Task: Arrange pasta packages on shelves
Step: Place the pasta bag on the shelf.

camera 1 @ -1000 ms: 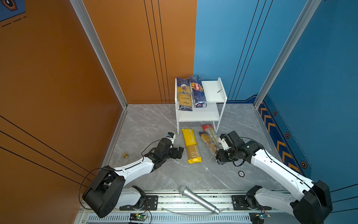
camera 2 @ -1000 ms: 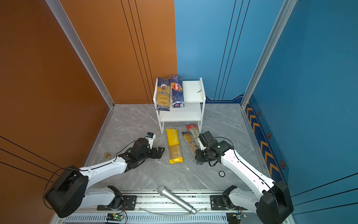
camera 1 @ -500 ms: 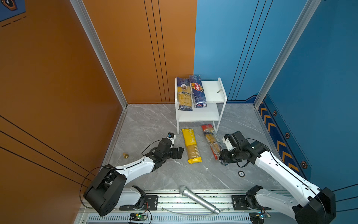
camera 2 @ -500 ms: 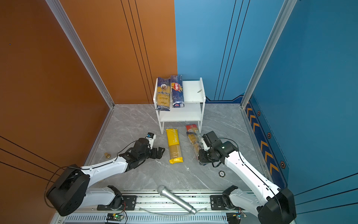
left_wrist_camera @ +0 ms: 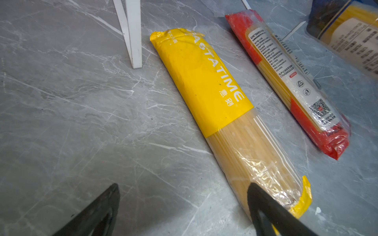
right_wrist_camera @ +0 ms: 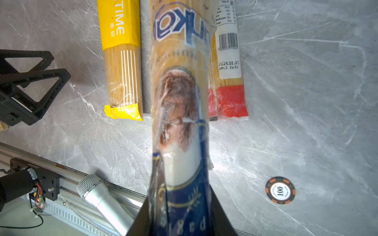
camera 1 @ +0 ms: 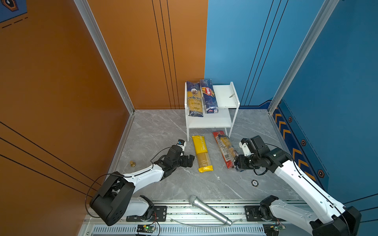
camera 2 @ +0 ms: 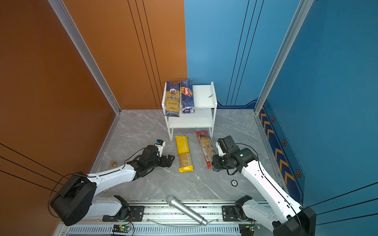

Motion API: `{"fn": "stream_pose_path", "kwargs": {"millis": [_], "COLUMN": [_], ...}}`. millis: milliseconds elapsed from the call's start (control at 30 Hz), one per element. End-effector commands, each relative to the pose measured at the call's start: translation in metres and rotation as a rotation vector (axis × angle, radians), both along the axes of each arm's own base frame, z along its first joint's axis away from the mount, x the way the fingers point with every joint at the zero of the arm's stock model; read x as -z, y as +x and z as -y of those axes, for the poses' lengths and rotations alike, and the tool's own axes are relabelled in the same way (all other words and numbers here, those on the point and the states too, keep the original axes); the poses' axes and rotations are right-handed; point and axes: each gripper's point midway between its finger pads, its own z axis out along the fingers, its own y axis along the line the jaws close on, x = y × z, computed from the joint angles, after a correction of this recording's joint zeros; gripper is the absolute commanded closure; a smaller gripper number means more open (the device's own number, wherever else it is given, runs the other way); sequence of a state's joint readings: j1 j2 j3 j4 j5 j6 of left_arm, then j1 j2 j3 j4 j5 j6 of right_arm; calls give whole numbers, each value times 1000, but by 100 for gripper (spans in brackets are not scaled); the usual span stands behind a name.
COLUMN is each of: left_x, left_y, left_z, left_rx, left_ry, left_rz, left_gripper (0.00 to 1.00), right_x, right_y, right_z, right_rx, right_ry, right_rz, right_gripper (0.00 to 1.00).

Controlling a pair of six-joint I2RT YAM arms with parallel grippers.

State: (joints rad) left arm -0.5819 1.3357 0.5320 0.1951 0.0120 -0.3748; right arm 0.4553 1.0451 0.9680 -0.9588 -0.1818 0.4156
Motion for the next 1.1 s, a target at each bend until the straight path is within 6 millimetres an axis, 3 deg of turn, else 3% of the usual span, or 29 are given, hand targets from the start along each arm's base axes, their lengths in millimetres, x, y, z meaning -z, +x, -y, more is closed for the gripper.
{"fn": "stream_pose_path", "kwargs": {"millis": [0,700,1067], "left_x": [-11,-12,-13], "left_y": [4,6,6], "left_z": [12,17,17], "left_rx": [23,37,38], "left_ry": [-31,-41,-42], "left_rz": [17,15,19], "left_gripper": [2,2,2], "right_x": [-41,-75,-112], "right_y": [15,1,-7], "right_z": [-7,7,9], "right_rx": [-16,-20,-27], "right_ry": [69,79,116], "right_rz": [133,174,246], "right_gripper": [100,100,100]}}
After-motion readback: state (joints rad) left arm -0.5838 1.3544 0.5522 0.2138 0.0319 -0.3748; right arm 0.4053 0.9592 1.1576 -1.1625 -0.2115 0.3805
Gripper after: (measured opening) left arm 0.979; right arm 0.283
